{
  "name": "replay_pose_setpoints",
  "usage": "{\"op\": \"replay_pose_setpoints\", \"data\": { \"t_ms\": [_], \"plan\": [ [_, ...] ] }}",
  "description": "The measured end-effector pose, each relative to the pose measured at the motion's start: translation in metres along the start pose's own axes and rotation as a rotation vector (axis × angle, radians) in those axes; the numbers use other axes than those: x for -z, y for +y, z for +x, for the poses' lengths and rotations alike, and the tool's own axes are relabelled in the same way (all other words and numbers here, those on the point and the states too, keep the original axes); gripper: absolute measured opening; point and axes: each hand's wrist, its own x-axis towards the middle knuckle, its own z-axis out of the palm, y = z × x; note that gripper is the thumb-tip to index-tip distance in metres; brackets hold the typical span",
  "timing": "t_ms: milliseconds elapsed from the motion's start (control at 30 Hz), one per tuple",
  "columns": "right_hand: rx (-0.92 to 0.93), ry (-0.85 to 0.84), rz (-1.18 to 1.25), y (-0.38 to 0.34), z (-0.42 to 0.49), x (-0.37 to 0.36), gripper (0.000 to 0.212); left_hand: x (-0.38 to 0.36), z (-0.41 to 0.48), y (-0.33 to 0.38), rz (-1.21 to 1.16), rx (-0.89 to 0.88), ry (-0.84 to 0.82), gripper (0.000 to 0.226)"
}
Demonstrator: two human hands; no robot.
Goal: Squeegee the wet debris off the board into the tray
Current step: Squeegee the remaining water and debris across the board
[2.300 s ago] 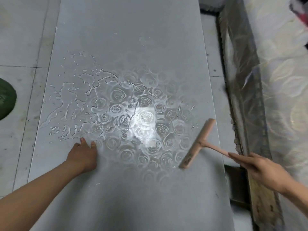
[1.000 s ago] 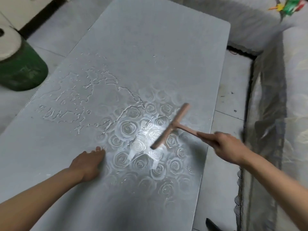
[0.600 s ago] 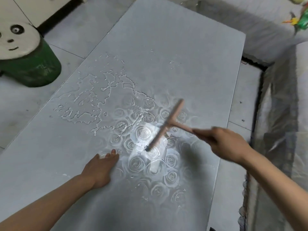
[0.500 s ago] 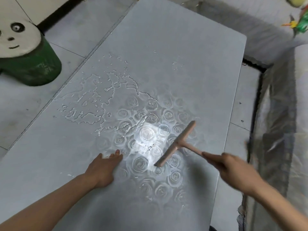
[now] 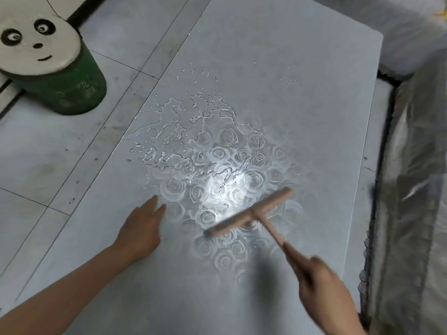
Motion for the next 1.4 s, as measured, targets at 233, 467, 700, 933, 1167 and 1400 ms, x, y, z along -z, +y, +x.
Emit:
{"op": "replay_pose_setpoints", "data": {
  "t_ms": [233,467,700,933,1167,1400],
  "plan": [
    [-0.182,0.033,0.12,-0.092,-0.028,-0.075,0.048,0.006,-0.019,-0.06,0.059,0.118,-0.087,0.067],
    [-0.198,0.133,0.15,-0.114,-0.007,-0.066,0.042,0.007,-0.021,-0.091,0.009,0.143,-0.057,0.067],
    [-0.262,0.092,0.174,-0.159,-0.087,-0.111,0.05,0.009,-0.029,-0.122,-0.036,0.212,-0.019,0.07],
    [-0.198,0.106,0.207,-0.207,0.002,-0.099,0.049,0.01,-0.036,-0.152,-0.106,0.351,-0.086,0.071],
    [-0.279,0.106,0.211,-0.236,-0.086,-0.133,0.049,0.006,-0.043,-0.169,-0.27,0.406,-0.185,0.07],
    [-0.249,0.0,0.387,-0.288,-0.031,-0.155,0.045,0.007,-0.043,-0.184,-0.404,0.414,-0.203,0.066]
  ]
}}
